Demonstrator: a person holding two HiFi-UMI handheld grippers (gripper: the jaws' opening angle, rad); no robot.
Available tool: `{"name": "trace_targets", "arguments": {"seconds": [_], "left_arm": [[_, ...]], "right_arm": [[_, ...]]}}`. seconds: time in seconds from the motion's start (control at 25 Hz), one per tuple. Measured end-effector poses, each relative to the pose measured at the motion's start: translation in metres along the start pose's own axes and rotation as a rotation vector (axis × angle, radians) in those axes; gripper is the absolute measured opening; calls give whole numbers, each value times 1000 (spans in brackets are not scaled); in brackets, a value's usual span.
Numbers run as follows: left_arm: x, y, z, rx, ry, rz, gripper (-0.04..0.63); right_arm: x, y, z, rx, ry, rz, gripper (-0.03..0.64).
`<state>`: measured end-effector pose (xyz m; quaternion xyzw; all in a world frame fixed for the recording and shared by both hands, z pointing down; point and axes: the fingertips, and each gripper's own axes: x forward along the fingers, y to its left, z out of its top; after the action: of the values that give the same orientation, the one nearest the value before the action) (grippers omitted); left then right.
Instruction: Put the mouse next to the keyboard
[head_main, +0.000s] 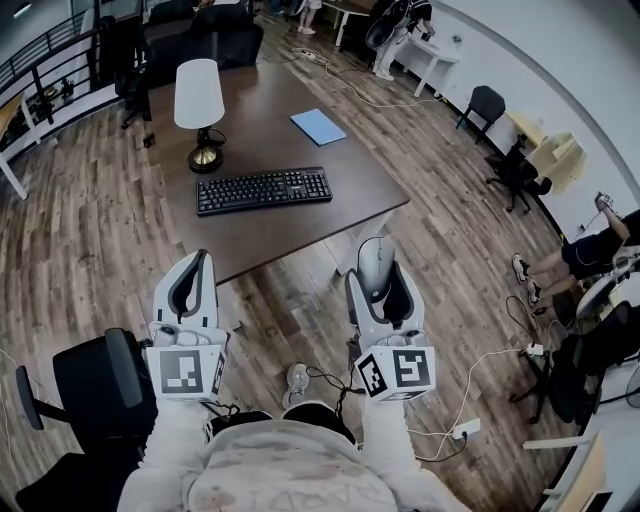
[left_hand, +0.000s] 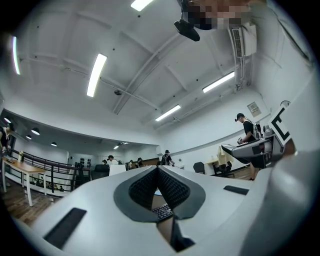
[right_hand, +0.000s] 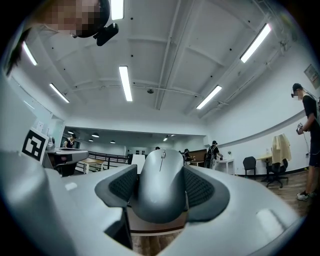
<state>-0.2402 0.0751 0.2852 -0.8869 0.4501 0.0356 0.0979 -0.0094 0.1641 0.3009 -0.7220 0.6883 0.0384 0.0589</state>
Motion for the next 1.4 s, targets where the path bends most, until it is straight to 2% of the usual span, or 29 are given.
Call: {"name": "trace_targets", "arguments": {"seconds": [0.68,0.96,1.4], "left_arm": [[123,-42,-15,9,-8,102,3],[152,-53,-20,24,-8,116,4],[212,-39,-40,45,10,110,3]], "right_arm": [[105,-110,-13,4,-8,101,304],[127,-136,-25,16,-3,115,303],[185,-158,-46,33,23,102,302]]}}
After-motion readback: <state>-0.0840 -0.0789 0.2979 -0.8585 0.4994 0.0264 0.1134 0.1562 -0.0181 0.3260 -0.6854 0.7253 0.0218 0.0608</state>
